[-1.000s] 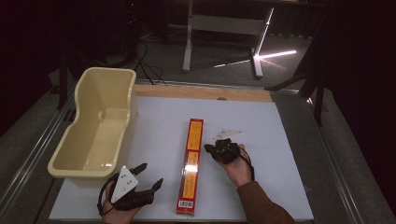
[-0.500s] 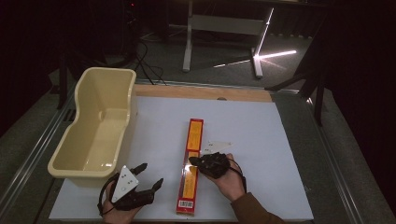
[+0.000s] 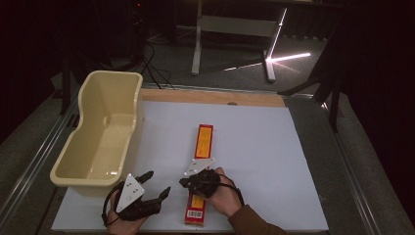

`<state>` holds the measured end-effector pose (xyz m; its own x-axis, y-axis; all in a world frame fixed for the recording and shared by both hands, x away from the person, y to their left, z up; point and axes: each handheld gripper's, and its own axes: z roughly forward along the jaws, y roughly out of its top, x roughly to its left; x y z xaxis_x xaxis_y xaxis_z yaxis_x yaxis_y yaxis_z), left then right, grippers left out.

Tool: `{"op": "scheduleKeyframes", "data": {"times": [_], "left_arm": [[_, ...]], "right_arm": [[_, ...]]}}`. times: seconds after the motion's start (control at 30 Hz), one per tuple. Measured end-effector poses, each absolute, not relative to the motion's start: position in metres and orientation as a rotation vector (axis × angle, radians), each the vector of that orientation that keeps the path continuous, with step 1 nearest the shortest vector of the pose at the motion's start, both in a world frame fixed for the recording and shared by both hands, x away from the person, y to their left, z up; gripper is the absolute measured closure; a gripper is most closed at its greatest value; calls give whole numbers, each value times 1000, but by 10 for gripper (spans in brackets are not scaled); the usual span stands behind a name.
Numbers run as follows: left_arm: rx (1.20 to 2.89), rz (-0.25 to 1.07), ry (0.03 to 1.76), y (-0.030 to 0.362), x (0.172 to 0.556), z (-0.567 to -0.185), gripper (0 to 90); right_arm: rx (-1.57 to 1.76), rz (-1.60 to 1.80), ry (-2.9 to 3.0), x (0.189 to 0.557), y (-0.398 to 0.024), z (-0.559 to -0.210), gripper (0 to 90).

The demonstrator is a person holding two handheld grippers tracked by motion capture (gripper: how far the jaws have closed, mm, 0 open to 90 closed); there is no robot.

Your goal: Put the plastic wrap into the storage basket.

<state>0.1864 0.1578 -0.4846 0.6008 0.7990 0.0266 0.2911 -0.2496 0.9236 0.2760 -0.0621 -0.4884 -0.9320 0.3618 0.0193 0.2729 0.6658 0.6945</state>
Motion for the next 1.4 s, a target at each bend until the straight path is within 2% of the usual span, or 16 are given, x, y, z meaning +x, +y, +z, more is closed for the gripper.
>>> {"op": "scheduleKeyframes", "data": {"times": [0.17,0.5,0.6,0.9,1.03,1.07,1.1,1.13,1.17,1.2,1.23,1.27,1.3,1.33,1.37,1.4], "left_arm": [[1813,625,887,158,187,-485,273],[1812,623,886,159,186,-485,272],[1810,623,887,159,186,-485,272],[1821,620,885,156,187,-486,273],[1825,618,884,155,188,-486,273],[1823,617,884,155,188,-486,273],[1823,616,884,155,188,-486,272],[1823,614,886,155,188,-487,272],[1823,614,886,155,188,-487,272],[1826,615,886,155,188,-487,272],[1826,615,886,155,188,-487,272],[1826,615,884,155,188,-487,272],[1825,616,884,155,188,-486,272],[1826,616,885,155,188,-486,272],[1826,616,885,155,188,-486,272],[1824,616,886,156,188,-486,272]], "right_arm": [[453,1056,2817,268,-60,-493,894],[448,1007,2837,272,-78,-478,899],[454,892,2820,272,-93,-475,898],[675,1114,2795,278,-146,-478,895],[753,1156,2689,281,-154,-476,650],[753,1156,2689,281,-154,-476,650],[829,1170,2630,285,-157,-474,547],[913,1155,2535,293,-160,-470,496],[913,1155,2535,293,-160,-470,496],[1018,1153,2473,302,-161,-467,429],[1018,1153,2473,302,-161,-467,429],[1057,1135,2442,306,-161,-467,385],[1149,1059,2391,316,-156,-470,249],[1186,1047,2378,319,-153,-472,195],[1186,1047,2378,319,-153,-472,195],[1237,978,2364,324,-144,-478,111]]}}
